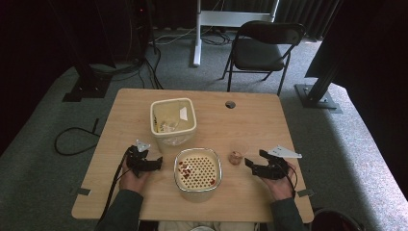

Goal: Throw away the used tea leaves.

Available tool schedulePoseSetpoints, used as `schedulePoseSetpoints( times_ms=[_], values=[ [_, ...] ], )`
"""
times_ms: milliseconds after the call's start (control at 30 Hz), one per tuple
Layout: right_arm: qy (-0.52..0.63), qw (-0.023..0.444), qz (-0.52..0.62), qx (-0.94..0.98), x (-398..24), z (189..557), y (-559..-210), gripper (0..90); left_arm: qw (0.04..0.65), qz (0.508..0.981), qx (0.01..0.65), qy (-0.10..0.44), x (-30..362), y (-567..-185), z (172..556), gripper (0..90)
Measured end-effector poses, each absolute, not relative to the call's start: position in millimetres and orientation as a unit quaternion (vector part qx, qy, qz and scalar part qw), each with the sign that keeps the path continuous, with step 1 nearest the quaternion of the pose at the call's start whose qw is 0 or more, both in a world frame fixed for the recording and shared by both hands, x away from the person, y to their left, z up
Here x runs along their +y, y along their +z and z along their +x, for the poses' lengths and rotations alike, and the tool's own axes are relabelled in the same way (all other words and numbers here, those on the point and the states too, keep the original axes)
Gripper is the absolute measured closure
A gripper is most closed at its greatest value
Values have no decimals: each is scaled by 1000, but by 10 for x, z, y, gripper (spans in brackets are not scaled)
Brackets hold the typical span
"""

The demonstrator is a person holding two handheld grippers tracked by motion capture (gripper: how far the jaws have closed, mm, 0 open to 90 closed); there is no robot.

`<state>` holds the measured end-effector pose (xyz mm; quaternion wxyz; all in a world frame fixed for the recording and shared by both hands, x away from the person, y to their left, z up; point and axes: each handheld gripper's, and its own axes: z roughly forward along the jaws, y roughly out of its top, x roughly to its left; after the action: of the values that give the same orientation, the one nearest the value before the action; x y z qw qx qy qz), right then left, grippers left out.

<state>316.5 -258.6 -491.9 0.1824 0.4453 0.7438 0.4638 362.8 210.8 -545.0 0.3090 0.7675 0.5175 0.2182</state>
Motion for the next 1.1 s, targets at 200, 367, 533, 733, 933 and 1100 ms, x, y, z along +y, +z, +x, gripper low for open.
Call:
schedulePoseSetpoints(
  times_ms=[200, 367, 533, 733, 933, 1100],
  values=[
    [449, 192, 431, 759, -2519, 3127, -4978, 136, 309, 768, 518, 218, 2108, -5450, 3628, 107],
    [446, 193, 417, 768, -2405, 3176, -5042, 127, 309, 767, 518, 218, 2108, -5450, 3628, 107],
    [440, 194, 419, 770, -2339, 3300, -5133, 139, 309, 768, 518, 218, 2108, -5450, 3628, 107],
    [439, 199, 416, 771, -2279, 3406, -5192, 160, 309, 768, 518, 218, 2108, -5449, 3629, 107],
    [447, 200, 414, 767, -2205, 3513, -5234, 192, 309, 768, 518, 218, 2108, -5450, 3629, 107],
    [457, 203, 408, 764, -2155, 3555, -5255, 234, 309, 768, 518, 218, 2108, -5449, 3629, 106]
  ],
)
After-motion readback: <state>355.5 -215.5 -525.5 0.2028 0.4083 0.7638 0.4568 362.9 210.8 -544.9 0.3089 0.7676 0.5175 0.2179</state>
